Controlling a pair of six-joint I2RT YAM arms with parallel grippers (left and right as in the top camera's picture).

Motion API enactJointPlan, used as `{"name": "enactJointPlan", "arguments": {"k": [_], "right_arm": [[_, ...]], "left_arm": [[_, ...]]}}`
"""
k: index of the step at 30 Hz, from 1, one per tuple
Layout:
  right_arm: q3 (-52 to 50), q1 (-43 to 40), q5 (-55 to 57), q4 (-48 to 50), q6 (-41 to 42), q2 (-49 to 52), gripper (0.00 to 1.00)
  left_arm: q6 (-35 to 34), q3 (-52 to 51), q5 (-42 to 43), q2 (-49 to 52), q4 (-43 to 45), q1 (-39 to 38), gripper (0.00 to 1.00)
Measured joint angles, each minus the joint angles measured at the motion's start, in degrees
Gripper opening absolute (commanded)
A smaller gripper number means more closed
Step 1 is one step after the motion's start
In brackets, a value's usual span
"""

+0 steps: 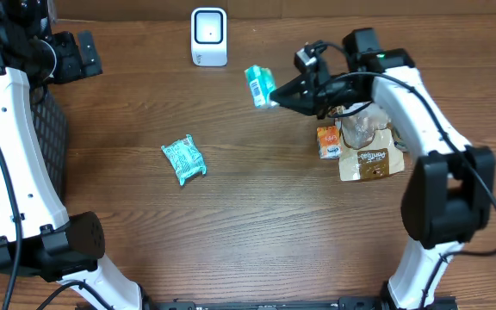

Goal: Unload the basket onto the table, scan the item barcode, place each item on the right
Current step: 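Raise the teal pack and hold it in front of the scanner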

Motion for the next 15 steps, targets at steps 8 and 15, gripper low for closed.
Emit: {"name": "enactJointPlan", "arguments": {"k": [8,15], "right_arm": [[0.0,-4.2,0.0,0.1,1.4,-13.6,0.04],[0.2,-4.4,0.6,0.6,1.2,-16.4,0.04]], "left_arm": [[0.0,0.0,0.0,0.0,0.0,0.0,1.00],[0.0,0.0,0.0,0.0,0.0,0.0,0.99]]}}
